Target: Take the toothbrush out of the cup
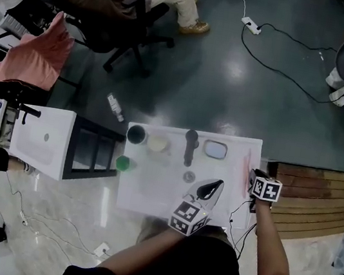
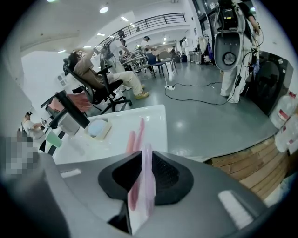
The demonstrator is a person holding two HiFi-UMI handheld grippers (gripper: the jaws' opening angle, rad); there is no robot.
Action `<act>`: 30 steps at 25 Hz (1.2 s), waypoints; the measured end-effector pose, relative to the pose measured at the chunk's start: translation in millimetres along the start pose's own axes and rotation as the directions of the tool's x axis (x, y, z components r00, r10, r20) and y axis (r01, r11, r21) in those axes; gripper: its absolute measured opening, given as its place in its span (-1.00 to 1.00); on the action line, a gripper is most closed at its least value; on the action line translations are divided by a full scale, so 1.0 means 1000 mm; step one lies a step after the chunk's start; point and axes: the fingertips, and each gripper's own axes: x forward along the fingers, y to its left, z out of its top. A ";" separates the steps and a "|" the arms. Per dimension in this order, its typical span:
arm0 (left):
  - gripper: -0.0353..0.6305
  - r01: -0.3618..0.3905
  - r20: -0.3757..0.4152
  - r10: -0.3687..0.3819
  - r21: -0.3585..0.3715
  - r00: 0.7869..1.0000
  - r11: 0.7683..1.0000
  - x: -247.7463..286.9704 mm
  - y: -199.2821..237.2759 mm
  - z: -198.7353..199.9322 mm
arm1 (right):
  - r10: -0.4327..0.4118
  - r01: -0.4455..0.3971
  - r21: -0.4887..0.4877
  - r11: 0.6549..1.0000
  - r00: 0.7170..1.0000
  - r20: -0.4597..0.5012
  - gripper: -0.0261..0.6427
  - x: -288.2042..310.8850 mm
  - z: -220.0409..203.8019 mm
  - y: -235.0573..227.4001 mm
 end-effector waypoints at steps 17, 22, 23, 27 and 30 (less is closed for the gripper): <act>-0.89 0.034 0.032 -0.034 0.022 0.999 0.999 -0.016 -0.012 0.019 | -0.017 0.007 0.073 0.997 0.990 0.141 -0.70 -0.065 0.021 -0.008; -0.89 0.043 0.062 -0.044 0.025 0.997 0.999 -0.025 -0.011 0.033 | -0.018 0.003 0.066 0.998 0.974 0.225 -0.78 -0.107 0.033 0.010; -0.89 0.047 0.071 -0.048 0.028 0.996 0.999 -0.028 -0.011 0.038 | -0.021 0.006 0.062 0.998 0.969 0.247 -0.84 -0.120 0.037 0.017; -0.89 0.051 0.114 -0.056 0.051 0.992 0.997 -0.051 -0.009 0.064 | 0.013 -0.025 0.033 0.999 0.942 0.336 -0.91 -0.174 0.050 0.070; -0.89 0.038 0.142 -0.049 0.079 0.989 0.996 -0.075 -0.004 0.082 | 0.054 -0.059 -0.001 0.998 0.906 0.421 -0.91 -0.210 0.056 0.119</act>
